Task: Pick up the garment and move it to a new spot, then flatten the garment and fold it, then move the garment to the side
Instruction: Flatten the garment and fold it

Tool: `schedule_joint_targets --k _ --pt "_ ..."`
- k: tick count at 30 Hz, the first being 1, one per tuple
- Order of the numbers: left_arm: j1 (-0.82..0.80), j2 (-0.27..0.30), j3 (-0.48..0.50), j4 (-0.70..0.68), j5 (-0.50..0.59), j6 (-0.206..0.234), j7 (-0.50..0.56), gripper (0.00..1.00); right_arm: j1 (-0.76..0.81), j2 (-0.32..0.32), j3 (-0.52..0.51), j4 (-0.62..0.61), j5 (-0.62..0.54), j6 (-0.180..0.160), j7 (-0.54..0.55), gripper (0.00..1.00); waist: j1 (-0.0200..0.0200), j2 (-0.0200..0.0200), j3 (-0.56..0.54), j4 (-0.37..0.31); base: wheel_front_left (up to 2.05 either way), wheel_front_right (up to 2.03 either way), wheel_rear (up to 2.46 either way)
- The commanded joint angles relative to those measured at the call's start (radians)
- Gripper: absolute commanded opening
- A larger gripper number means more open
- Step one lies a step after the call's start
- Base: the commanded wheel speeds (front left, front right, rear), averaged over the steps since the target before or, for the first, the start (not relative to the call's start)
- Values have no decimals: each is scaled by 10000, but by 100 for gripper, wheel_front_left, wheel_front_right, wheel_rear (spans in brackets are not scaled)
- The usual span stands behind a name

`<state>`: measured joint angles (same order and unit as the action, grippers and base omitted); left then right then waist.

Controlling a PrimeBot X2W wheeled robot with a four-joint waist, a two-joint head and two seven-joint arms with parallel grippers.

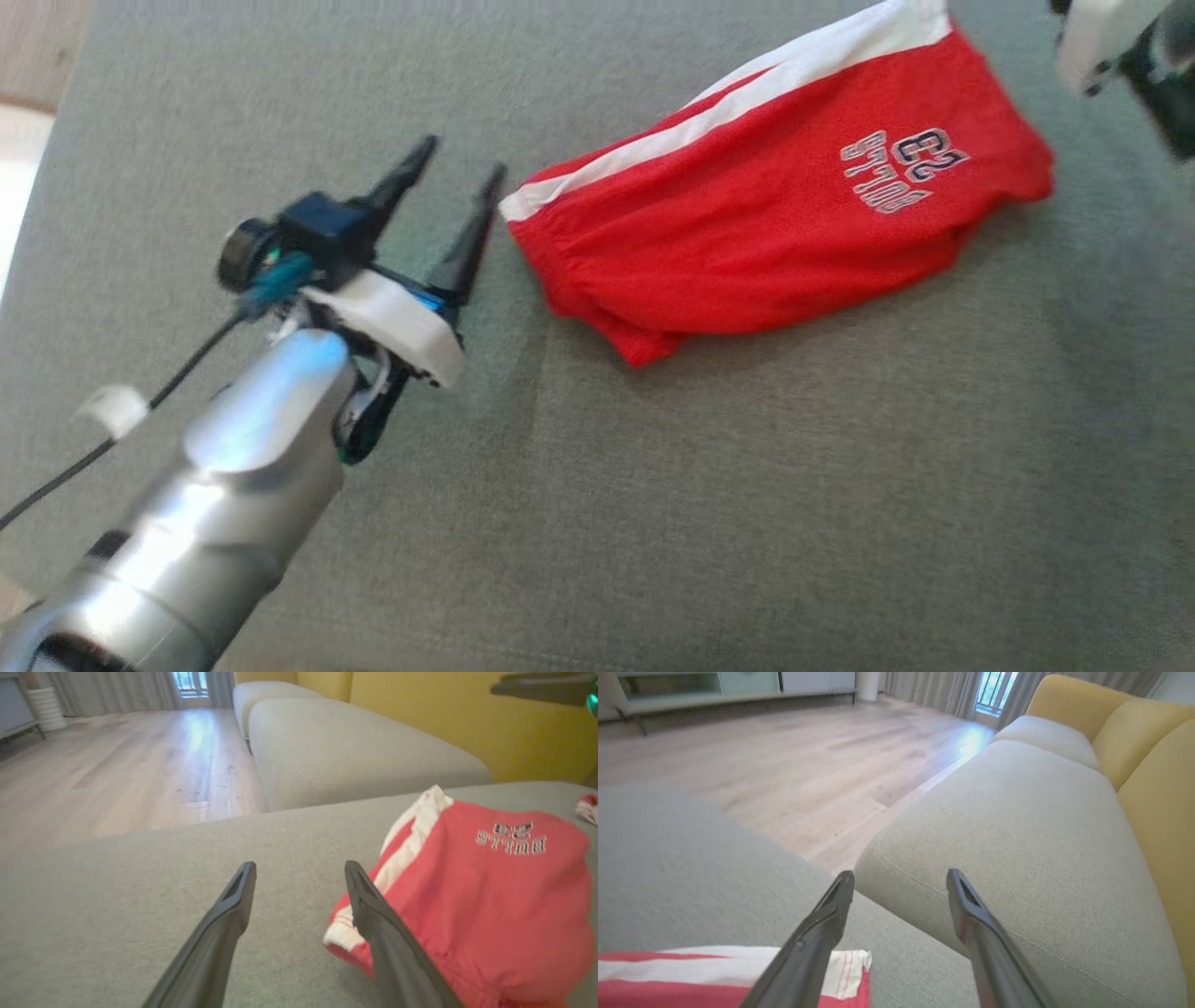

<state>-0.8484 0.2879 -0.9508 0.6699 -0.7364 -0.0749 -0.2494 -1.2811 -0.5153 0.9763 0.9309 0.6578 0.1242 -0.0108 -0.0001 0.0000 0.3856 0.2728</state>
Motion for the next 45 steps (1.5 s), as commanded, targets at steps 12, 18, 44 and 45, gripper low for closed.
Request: schedule_joint_targets --k 12,18,44,45 --pt "3203 547 4949 -4030 724 1487 -122 100 3253 1577 -2993 -751 7 65 -2497 100 1 0 -2266 -1950 0 0 0" --pt "5089 67 6232 -4827 1561 1588 -123 100 5961 2347 -5919 -2625 -1733 65 -2506 100 1 0 -2792 -2506 0 0 0" --pt "7190 -1991 8177 -4640 4057 -3 -124 100 11298 4649 -9290 -6559 -3795 65 -1910 100 1 0 -2912 -2413 0 0 0" --pt "7152 -2026 8179 -4620 4103 -48 -124 100 11235 4649 -9308 -6572 -3797 65 -1813 100 1 0 -2828 -2342 0 0 0"
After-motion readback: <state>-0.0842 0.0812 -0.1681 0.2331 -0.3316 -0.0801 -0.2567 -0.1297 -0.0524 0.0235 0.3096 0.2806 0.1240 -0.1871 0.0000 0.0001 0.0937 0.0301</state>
